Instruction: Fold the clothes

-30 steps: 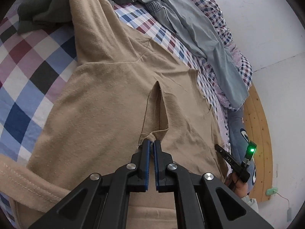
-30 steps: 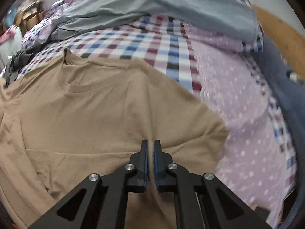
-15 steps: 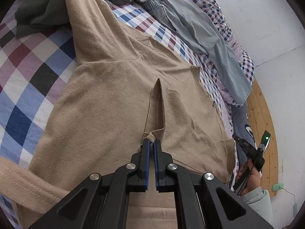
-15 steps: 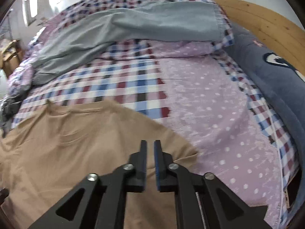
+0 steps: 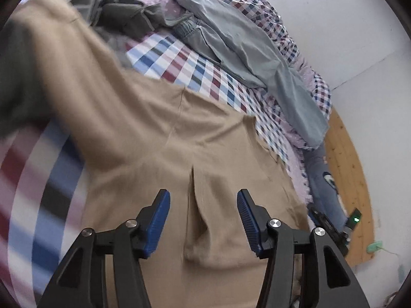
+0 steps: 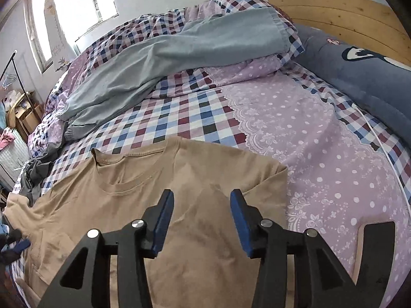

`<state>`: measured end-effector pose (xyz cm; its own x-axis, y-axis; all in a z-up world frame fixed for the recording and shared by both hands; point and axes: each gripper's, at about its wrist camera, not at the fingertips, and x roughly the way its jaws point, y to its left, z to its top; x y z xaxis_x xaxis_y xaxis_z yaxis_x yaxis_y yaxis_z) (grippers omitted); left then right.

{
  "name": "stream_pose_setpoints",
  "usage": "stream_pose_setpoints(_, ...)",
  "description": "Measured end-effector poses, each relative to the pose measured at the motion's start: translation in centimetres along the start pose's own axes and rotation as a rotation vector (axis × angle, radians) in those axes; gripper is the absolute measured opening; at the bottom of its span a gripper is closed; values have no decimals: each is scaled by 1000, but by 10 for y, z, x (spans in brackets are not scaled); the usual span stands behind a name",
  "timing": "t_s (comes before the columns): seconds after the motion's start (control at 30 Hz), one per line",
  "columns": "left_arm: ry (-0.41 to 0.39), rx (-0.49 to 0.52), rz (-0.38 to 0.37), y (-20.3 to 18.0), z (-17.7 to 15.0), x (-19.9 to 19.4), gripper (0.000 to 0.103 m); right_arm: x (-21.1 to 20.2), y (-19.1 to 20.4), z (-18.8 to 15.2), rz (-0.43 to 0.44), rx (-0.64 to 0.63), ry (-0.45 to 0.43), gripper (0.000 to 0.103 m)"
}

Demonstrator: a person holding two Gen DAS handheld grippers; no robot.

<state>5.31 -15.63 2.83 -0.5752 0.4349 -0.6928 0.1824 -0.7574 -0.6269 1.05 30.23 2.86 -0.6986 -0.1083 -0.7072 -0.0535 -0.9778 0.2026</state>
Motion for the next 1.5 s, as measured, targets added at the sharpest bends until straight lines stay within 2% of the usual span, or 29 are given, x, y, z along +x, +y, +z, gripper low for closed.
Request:
stream_pose_setpoints(0.1, 61, 22, 3, -3, 7, 24, 57, 3, -1, 2, 11, -3, 0, 49)
stream_pose_setpoints(0.17, 65, 79, 23, -13, 8, 33, 57, 3, 0, 4, 23, -15, -2, 49)
stream_pose_setpoints(0.2, 63, 99, 30, -17, 9, 37, 53, 2, 1, 5, 30, -22, -4, 49)
stream_pose_setpoints(0.27, 70, 111, 46, -19, 10, 43, 27, 2, 1, 7, 46, -32, -4, 49)
stream_pose_setpoints(0.3, 79, 116, 62, -19, 11, 47, 8, 2, 1, 8, 54, -36, -2, 49)
stream_pose_setpoints(0.33, 86, 118, 73, -18, 10, 51, 5, 3, 1, 9, 66, -41, 7, 49)
stream_pose_setpoints(0.6, 26, 126, 41, -19, 10, 48, 3, 20, -5, 8, 68, -91, 97, 49)
stream_pose_setpoints(0.7, 19, 116, 38, -18, 11, 47, 3, 29, -7, 7, 30, -110, 122, 48)
stream_pose_setpoints(0.77, 17, 109, 39, -16, 12, 48, 3, 35, -8, 6, 18, -115, 136, 37)
stream_pose_setpoints(0.8, 16, 105, 39, -15, 12, 49, 3, 37, -9, 6, 15, -119, 142, 7)
stream_pose_setpoints(0.83, 15, 100, 39, -14, 12, 49, 3, 38, -8, 6, 8, -127, 145, 3)
stream_pose_setpoints(0.97, -7, 78, 18, -13, 16, 46, 3, 22, 4, 13, 3, -181, 69, 3)
stream_pose_setpoints(1.1, -43, 73, -2, -14, 17, 41, 3, 3, 7, 20, -17, -175, -35, 3)
stream_pose_setpoints(1.37, -68, 72, -7, -14, 18, 36, 2, 9, -15, 20, 48, -63, -12, 4)
stream_pose_setpoints(1.5, -53, 70, 3, -13, 17, 40, 2, 12, -30, 20, 104, 11, 4, 10)
